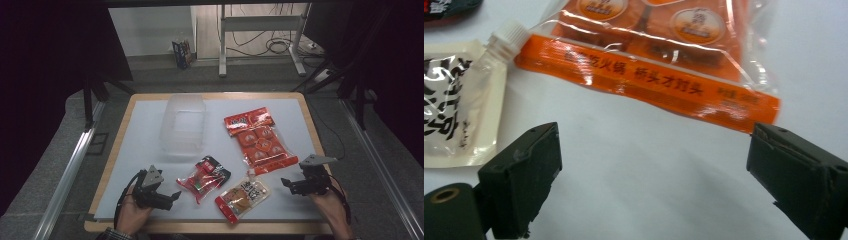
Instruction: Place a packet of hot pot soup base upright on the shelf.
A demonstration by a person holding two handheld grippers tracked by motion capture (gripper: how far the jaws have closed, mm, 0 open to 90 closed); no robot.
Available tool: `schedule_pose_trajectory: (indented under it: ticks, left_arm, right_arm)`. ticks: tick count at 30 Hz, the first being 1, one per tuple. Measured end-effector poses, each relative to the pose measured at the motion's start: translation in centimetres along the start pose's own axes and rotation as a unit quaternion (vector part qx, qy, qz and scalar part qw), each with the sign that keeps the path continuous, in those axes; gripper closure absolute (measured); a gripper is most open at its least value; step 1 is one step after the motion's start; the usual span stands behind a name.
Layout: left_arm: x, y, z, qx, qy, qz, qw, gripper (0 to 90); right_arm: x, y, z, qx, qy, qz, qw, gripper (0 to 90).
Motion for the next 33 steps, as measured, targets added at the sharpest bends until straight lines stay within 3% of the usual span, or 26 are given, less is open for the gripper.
schedule_pose_trajectory:
  ticks: [6,11,14,20,26,33]
  left_arm:
    - [0.3,0.6,-0.6,-0.004,0.005,0.004,1.0000,2.3]
    - [0.5,0.7,-0.5,-0.029,0.019,-0.007,0.9994,2.4]
    - [0.3,0.4,-0.5,-0.026,0.012,-0.010,0.9995,2.4]
    - [-0.2,0.1,-0.3,-0.023,-0.020,-0.002,0.9995,1.5]
    - [-0.2,-0.1,-0.4,-0.013,-0.015,-0.006,0.9998,1.6]
    - [-0.4,-0.4,-0.6,0.011,-0.032,-0.002,0.9994,1.9]
  right_arm:
    - [0.2,-0.2,0.1,0.000,-0.001,-0.005,1.0000,4.9]
    - [0.1,-0.3,0.0,-0.002,-0.012,-0.003,0.9999,4.4]
    - [0.1,-0.3,0.1,-0.005,-0.014,-0.004,0.9999,4.4]
    - [0.2,-0.4,0.2,-0.004,-0.013,-0.007,0.9999,4.5]
    - [0.3,-0.5,0.3,-0.006,-0.016,-0.010,0.9998,4.4]
    - [0.6,-0.8,0.4,0.003,-0.007,-0.022,0.9997,4.0]
Point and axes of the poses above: each handheld gripper's, and its own axes: y roughly backward along the jaws, z roughly out of its top, x roughly to its left, the point moved 4 cm from there along -y, roughly forward along the jaws, and after that the axes turned 2 degrees about -z, right-handed, at the moved point
